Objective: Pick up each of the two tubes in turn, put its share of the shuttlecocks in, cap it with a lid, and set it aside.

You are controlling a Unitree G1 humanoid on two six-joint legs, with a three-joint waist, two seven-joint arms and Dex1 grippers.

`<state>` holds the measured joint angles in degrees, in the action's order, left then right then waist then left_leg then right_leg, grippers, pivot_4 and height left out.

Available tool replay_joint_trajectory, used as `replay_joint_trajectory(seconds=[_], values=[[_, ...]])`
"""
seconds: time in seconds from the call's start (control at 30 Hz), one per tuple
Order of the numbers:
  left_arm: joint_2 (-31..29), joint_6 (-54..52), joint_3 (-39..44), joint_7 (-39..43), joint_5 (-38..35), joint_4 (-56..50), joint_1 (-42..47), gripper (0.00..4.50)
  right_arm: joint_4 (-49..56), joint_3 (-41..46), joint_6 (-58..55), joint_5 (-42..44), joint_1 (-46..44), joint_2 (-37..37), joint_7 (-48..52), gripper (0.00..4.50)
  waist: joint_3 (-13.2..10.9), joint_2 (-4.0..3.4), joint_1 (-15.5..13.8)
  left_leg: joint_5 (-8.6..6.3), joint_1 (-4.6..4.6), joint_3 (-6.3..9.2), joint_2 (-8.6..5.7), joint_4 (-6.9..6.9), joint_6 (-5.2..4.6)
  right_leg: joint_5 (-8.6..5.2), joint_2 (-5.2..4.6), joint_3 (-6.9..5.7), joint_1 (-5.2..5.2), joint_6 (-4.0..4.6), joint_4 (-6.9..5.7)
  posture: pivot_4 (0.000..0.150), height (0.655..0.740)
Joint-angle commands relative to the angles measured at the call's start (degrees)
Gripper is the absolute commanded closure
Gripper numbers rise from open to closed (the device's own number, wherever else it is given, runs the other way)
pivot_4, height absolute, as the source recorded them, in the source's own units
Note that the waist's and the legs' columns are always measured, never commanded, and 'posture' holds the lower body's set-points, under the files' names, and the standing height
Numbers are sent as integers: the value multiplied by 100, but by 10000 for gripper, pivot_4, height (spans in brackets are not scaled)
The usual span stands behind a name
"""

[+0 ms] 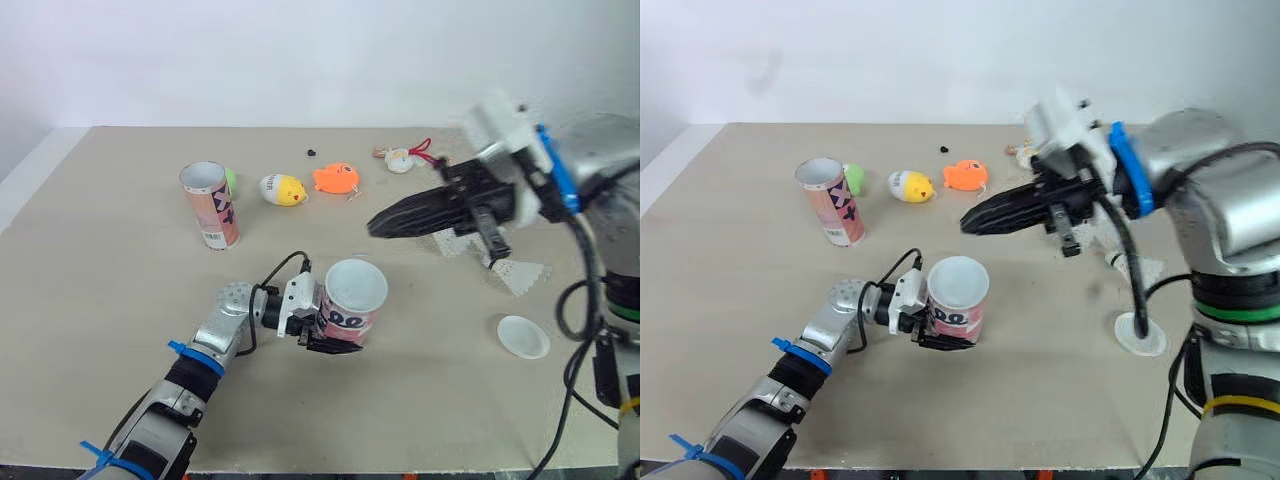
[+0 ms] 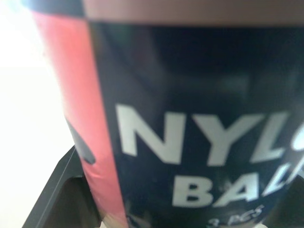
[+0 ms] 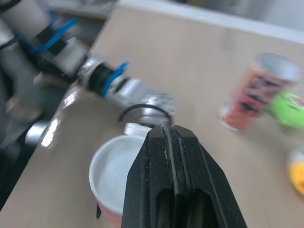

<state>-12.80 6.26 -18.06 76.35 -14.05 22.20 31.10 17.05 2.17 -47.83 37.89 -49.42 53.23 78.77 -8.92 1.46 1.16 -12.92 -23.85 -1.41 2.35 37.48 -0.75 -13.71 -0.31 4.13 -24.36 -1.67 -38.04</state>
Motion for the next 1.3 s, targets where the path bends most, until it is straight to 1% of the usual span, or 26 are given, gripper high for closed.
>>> replay_joint_trajectory(seconds=[0.03,0.07,0.13,0.2,0.23,0.27,0.33,0.4,0.47,0.5,0.53,0.6,0.67,0.73,0.8,0.9,1.03,1.13,1.3], values=[[-123,37,154,-29,13,152,36,9401,629,844,-163,157,962,323,-466,44700,-1,-2,3,-1,0,1,0,0,-1,-2,0,-1,0,-3,1,1500,7400],[-142,-47,158,37,-17,170,56,5905,780,1081,-172,135,1372,378,-610,45000,-2,-3,7,-1,1,-1,-1,1,-1,-4,0,0,0,-7,0,1500,7400],[-167,-94,158,111,-33,203,82,574,991,1462,-241,191,1907,382,-902,45000,-5,-3,27,0,3,-3,-1,1,0,-12,4,4,-1,-30,-1,1500,7400],[-187,-105,147,150,-44,220,98,574,1141,1718,-255,240,2298,387,-1109,45000,-7,-6,30,0,6,-3,0,1,0,-9,7,5,-1,-30,-1,1500,7400],[-195,-117,147,163,-52,217,101,0,1205,1810,-244,256,2467,395,-1204,38464,-8,-6,30,1,6,-1,0,1,1,-8,7,4,0,-31,-3,1500,7400],[-198,-112,156,168,-53,226,110,0,1251,1888,-242,264,2623,384,-1314,35497,-8,-6,28,1,8,-2,0,2,2,-6,9,5,1,-32,-3,1500,7400],[-206,-95,187,165,-46,233,123,0,1334,2022,-291,312,2924,348,-1483,26939,-8,-6,27,2,8,-1,1,2,2,-5,9,5,2,-33,-3,1500,7400],[-218,57,241,95,-8,237,127,0,1440,2161,-379,452,3260,335,-1552,16409,-9,-3,18,2,8,-1,0,3,2,-5,9,5,3,-34,-2,1500,7400],[-315,-61,287,180,-108,74,54,0,1530,2299,-369,526,3673,340,-1536,7081,-9,-3,17,2,5,-2,-1,3,2,-6,8,7,2,-36,-1,1500,7400],[-357,-89,298,222,-136,7,21,0,1560,2338,-341,546,3831,357,-1526,2723,-10,-2,17,1,5,-1,-2,3,2,-7,8,7,3,-37,0,1500,7400],[-403,-92,305,259,-144,-58,-16,0,1598,2372,-310,570,3971,373,-1529,458,-10,-2,19,1,3,-1,-2,3,2,-9,8,6,3,-38,0,1500,7400],[-662,-243,371,340,-180,-274,-138,0,1745,2329,-211,577,4383,290,-1559,458,-10,-2,25,0,4,-4,-1,2,1,-11,8,9,2,-38,0,1500,7400],[-935,-164,483,358,-141,-372,-245,0,1890,2018,21,324,4747,163,-1735,458,-10,-1,22,0,6,-1,2,1,1,-12,11,7,2,-36,0,1500,7400],[-1147,-248,654,345,-269,-522,-352,0,1939,1668,169,203,4977,64,-1821,458,-10,-1,27,0,10,-1,11,0,1,-12,19,7,4,-31,0,1500,7400],[-1421,-411,909,319,-478,-889,-557,0,1697,1082,526,-199,4832,-273,-2154,458,-13,3,35,1,13,-2,15,0,2,-8,21,5,4,-27,-2,1500,7400],[-1802,-772,1201,280,-800,-1582,-930,0,1286,514,849,-621,4435,-818,-2656,458,-22,14,55,4,19,-10,26,4,6,-2,25,6,5,-12,-2,1500,7400],[-2276,-1401,1665,142,-1419,-2776,-1528,0,1052,-320,1452,-1259,4370,-1080,-2673,458,-27,22,74,8,22,-16,28,2,13,-8,20,11,4,3,-2,1500,7400],[-2422,-2094,1964,-197,-2035,-3589,-1775,0,1043,-595,1567,-1340,4362,-1214,-2679,458,-30,22,27,7,16,-9,33,-5,14,-16,13,4,4,-12,-3,1500,7400],[-2510,-2715,2166,-594,-2575,-4252,-1757,0,853,-900,1673,-1481,4098,-1532,-2796,458,-32,26,20,3,12,-12,25,1,22,-13,5,6,4,-35,-2,1500,7400]])
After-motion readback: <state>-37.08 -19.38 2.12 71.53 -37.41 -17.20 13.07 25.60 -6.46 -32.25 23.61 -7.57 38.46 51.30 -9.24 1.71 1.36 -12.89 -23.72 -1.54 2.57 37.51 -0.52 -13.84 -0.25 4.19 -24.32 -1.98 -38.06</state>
